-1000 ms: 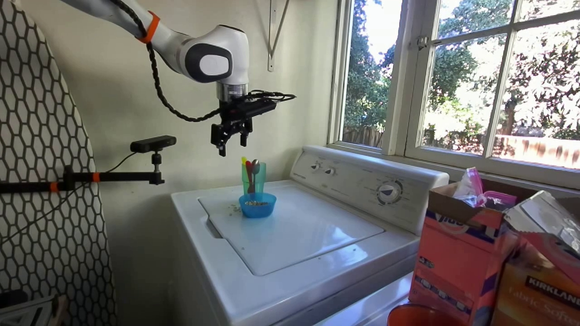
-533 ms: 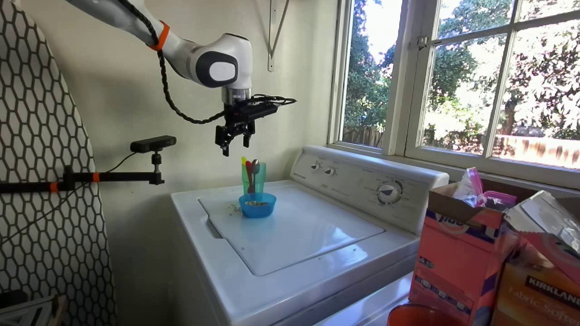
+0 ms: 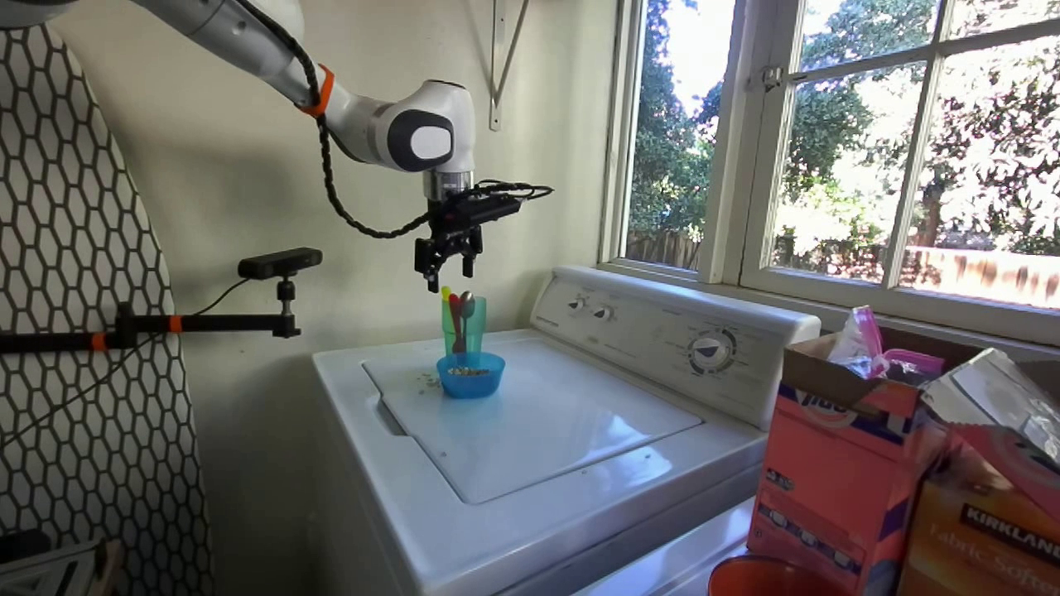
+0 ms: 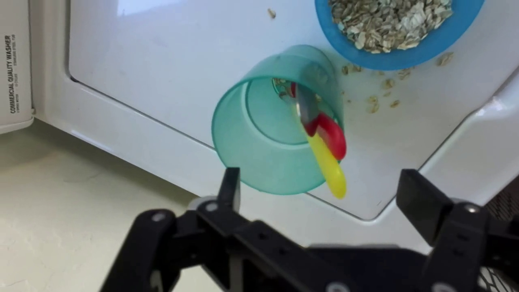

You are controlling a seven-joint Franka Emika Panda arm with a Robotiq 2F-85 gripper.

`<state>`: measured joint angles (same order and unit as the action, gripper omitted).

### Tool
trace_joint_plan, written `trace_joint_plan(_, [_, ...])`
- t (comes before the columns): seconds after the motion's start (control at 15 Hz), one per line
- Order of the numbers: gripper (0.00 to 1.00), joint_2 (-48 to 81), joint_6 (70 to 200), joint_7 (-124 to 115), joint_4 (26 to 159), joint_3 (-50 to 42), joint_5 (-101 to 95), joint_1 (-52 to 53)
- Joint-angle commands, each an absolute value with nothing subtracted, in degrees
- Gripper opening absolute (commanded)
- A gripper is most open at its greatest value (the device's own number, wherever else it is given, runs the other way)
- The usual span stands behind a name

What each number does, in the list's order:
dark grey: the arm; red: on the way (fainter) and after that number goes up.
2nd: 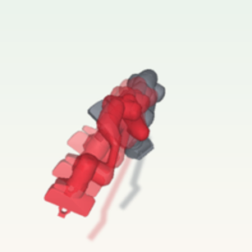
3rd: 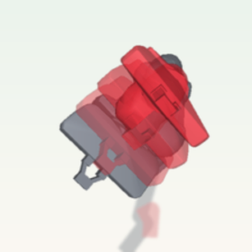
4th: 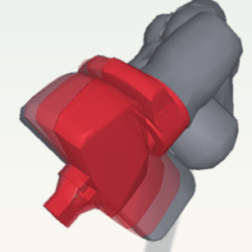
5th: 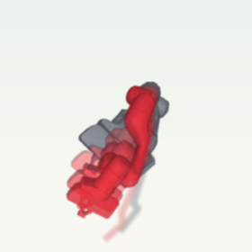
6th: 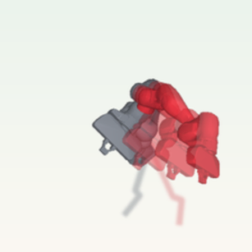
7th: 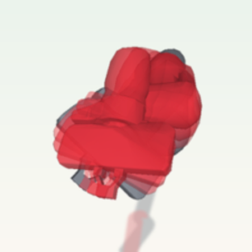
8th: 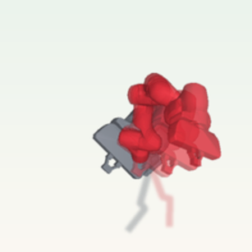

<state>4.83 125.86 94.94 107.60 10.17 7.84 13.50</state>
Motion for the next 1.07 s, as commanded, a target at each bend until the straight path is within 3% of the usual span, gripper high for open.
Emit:
trace_joint_plan(0.0, [0.99, 8.79, 122.68, 97.40, 102.78, 11.25, 8.86, 11.94])
trace_joint_plan(0.53, [1.00, 10.60, 113.97, 104.94, 98.20, 11.75, 12.01, 9.48])
trace_joint_plan(0.67, [0.92, 9.17, 112.87, 104.14, 98.68, 11.60, 11.60, 9.40])
trace_joint_plan(0.8, [0.94, 7.14, 113.87, 102.82, 100.70, 11.55, 11.23, 9.60])
trace_joint_plan(1.0, [0.88, 3.20, 115.60, 101.00, 105.01, 11.35, 10.99, 9.71])
